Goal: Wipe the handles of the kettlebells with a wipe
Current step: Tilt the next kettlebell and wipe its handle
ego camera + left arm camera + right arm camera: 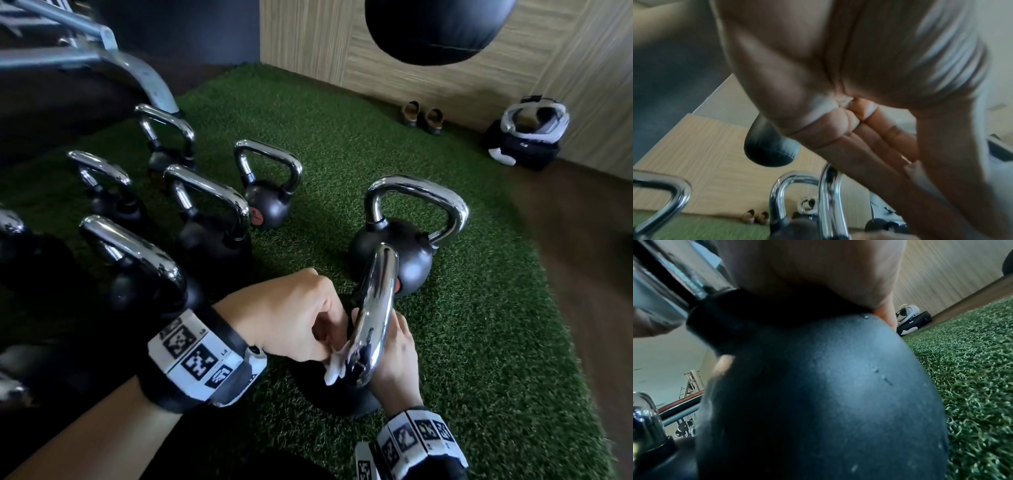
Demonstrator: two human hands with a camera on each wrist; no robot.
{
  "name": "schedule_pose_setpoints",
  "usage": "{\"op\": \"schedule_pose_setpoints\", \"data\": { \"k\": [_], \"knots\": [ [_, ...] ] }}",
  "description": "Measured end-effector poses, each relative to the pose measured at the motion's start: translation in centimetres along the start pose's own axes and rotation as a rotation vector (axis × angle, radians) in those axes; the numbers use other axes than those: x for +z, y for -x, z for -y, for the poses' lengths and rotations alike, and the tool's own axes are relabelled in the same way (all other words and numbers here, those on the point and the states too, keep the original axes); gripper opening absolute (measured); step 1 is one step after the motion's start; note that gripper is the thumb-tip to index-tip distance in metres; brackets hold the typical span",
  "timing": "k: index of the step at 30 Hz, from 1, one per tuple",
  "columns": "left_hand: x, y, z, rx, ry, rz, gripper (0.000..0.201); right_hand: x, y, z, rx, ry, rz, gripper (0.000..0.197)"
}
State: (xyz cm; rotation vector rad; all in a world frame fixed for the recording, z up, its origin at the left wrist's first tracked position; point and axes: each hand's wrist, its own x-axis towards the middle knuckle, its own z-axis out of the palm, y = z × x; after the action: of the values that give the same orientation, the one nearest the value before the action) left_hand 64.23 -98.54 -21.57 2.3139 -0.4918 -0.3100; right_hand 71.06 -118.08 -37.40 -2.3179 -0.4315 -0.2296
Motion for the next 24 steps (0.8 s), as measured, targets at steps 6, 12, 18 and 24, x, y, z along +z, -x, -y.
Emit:
{"op": "schedule_pose_setpoints", "data": {
  "k": [6,12,18,24],
  "knots": [
    [1.6,-0.7,1.5,-0.127,0.015,-0.022,0.024,-0.7,0.0,0.7,0.031,-0.045,0.04,0.056],
    [-0.5,0.0,3.8,-0.015,0.127,-0.366,0.02,-6.1,-1.0,3.6,0.116,-0.11,-0.009,0.036],
    [-1.8,-0.6,1.6,0.179,0.398,-0.557,0.023,-12.0,-1.5,10.2,-0.207,-0.367,-0.159,0.021],
    [-1.2,-0.6,-0.5,0.134,0.506,-0.599,0.025,-12.9,-2.1,11.4,-0.248,-0.456,-0.053,0.036]
  ]
}}
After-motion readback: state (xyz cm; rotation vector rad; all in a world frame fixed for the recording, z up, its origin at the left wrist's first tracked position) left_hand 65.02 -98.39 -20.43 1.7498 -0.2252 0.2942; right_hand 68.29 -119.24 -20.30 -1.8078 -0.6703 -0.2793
